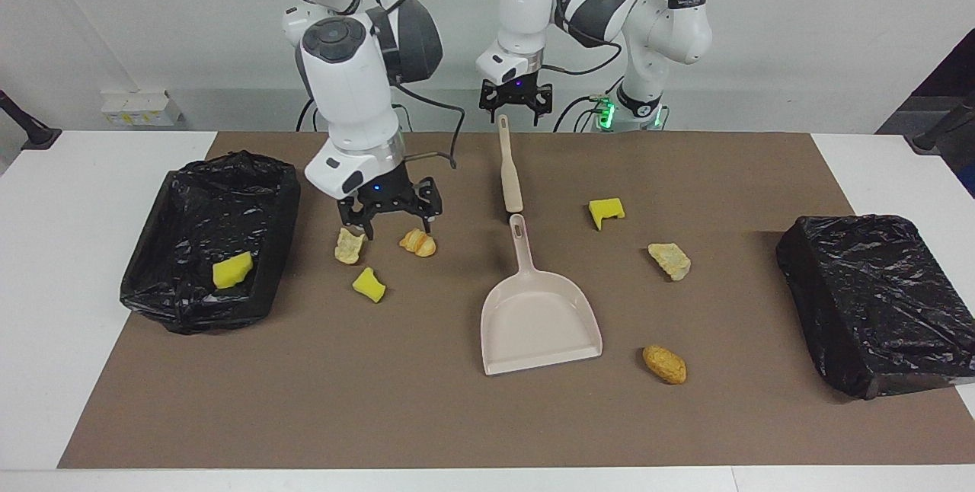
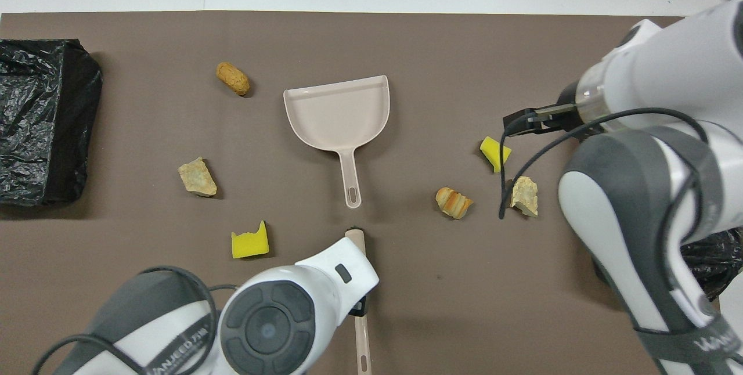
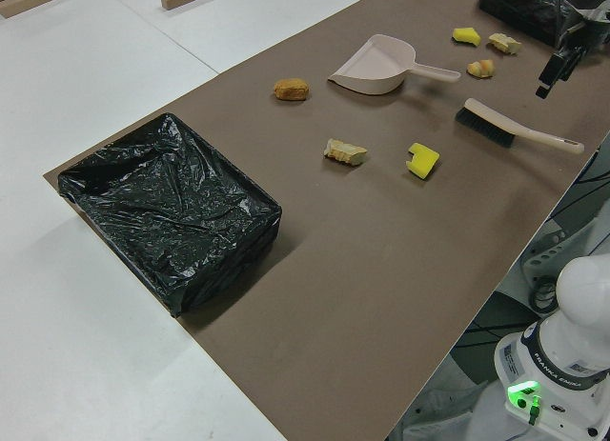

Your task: Sweep and dump trash in bin

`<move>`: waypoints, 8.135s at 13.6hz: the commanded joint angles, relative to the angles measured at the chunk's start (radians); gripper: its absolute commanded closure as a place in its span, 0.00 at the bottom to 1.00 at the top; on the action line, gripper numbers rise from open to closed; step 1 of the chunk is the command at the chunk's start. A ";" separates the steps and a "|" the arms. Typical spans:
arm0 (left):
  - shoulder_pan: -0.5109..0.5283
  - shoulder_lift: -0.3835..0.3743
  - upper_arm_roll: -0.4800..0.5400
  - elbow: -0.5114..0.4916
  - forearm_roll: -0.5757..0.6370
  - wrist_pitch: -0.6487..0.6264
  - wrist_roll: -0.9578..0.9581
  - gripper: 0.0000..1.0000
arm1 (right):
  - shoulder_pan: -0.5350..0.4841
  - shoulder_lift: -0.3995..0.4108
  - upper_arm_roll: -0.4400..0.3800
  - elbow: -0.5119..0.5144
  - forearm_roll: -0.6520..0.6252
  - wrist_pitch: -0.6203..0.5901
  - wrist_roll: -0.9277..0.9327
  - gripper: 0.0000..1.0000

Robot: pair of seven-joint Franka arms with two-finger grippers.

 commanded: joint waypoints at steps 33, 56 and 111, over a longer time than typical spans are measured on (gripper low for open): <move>0.371 -0.089 0.032 -0.040 0.101 -0.209 0.636 1.00 | 0.193 0.229 0.116 -0.028 -0.097 0.178 0.162 0.11; 0.899 0.812 0.032 0.939 0.237 0.122 1.710 1.00 | 0.144 0.136 0.114 -0.028 -0.075 -0.033 -0.029 1.00; 0.520 0.141 0.032 0.055 0.007 -0.115 0.366 1.00 | 0.114 -0.026 0.116 -0.280 -0.232 -0.021 -0.967 1.00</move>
